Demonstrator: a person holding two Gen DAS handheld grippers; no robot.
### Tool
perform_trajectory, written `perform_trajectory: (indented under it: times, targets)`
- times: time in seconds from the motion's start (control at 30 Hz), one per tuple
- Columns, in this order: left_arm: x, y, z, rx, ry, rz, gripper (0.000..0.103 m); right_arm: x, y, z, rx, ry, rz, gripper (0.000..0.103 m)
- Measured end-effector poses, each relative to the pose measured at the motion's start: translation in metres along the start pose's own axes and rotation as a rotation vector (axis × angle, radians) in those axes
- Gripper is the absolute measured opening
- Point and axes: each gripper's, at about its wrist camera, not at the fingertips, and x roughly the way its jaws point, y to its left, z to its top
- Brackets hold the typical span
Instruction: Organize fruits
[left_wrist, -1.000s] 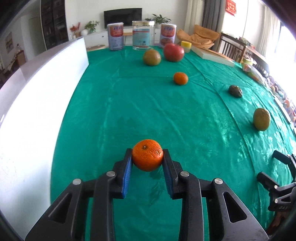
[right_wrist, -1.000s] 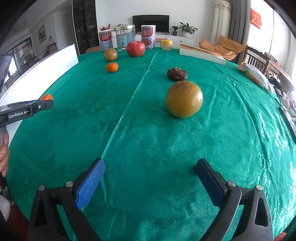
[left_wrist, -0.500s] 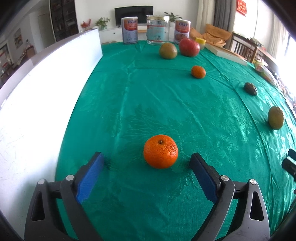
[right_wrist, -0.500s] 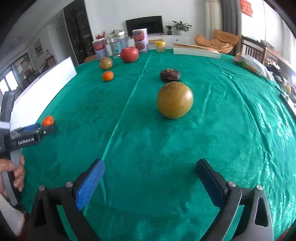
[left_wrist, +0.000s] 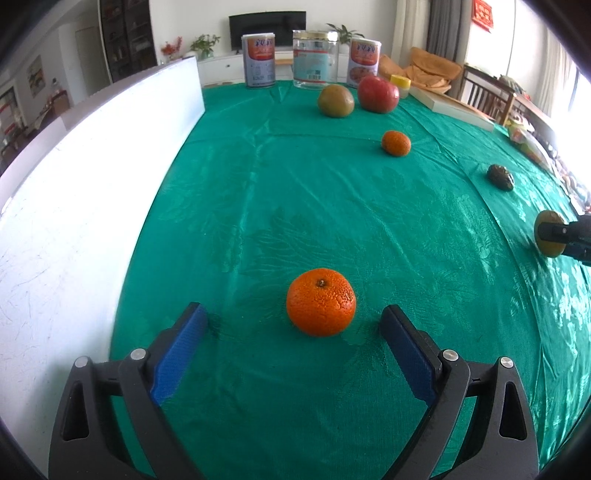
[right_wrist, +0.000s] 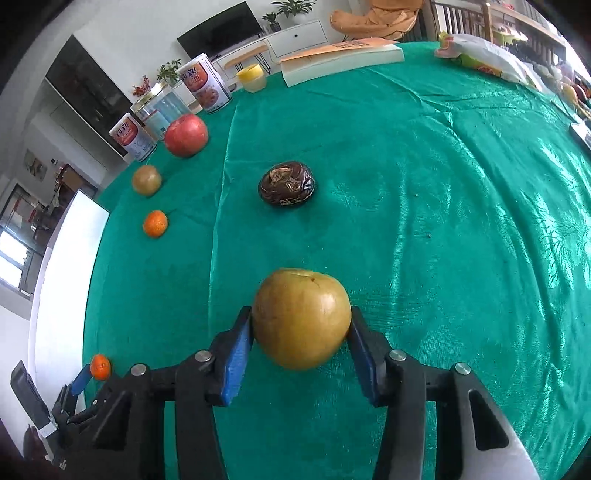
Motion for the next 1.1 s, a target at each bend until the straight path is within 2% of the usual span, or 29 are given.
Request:
perform_trajectory:
  times: [0.13,0.27,0.37,0.43,0.5,0.6,0.77,0.83,0.9,0.93,0.97,1.0,1.03,1.1]
  targets:
    - [0.000,0.000,0.000,0.000,0.000,0.000,0.096,-0.020,0.044,-0.013,-0.278,0.052,-0.012,0.050]
    - [0.000,0.000,0.000,0.000,0.000,0.001,0.096,-0.029,0.076,-0.033,-0.551,0.233,-0.089,0.050]
    - [0.000,0.000,0.000,0.000,0.000,0.001,0.096,-0.013,0.088,-0.047,-0.672,0.380,-0.149,0.050]
    - [0.000,0.000,0.000,0.000,0.000,0.000,0.096,0.004,0.091,-0.050,-0.706,0.418,-0.191,0.050]
    - [0.001,0.000,0.000,-0.001,0.000,-0.001,0.096,0.012,0.095,-0.046,-0.696,0.384,-0.198,0.050]
    - [0.001,0.000,0.000,-0.001,0.000,0.000,0.096,0.014,0.096,-0.034,-0.617,0.323,-0.128,0.050]
    - [0.000,0.001,0.000,-0.004,-0.001,-0.009,0.096,0.015,0.089,-0.036,-0.539,0.232,-0.082,0.050]
    - [0.000,0.004,0.000,-0.007,-0.003,-0.043,0.098,0.014,0.081,-0.038,-0.489,0.194,-0.044,0.050]
    - [-0.006,0.013,-0.002,-0.017,-0.019,-0.123,0.098,0.011,0.074,-0.043,-0.432,0.151,0.003,0.050]
    - [-0.009,0.019,-0.005,-0.027,-0.028,-0.174,0.098,0.007,0.072,-0.048,-0.407,0.119,0.021,0.055]
    - [-0.013,0.025,-0.008,-0.037,-0.035,-0.219,0.098,0.003,0.066,-0.054,-0.382,0.099,0.034,0.066]
    - [-0.017,0.030,-0.012,-0.044,-0.041,-0.249,0.098,0.000,0.061,-0.060,-0.364,0.079,0.048,0.071]
    - [-0.020,0.033,-0.015,-0.046,-0.041,-0.262,0.098,-0.004,0.056,-0.066,-0.354,0.059,0.061,0.075]
    - [-0.021,0.033,-0.015,-0.035,-0.025,-0.246,0.097,-0.012,0.058,-0.076,-0.360,0.034,0.067,0.076]
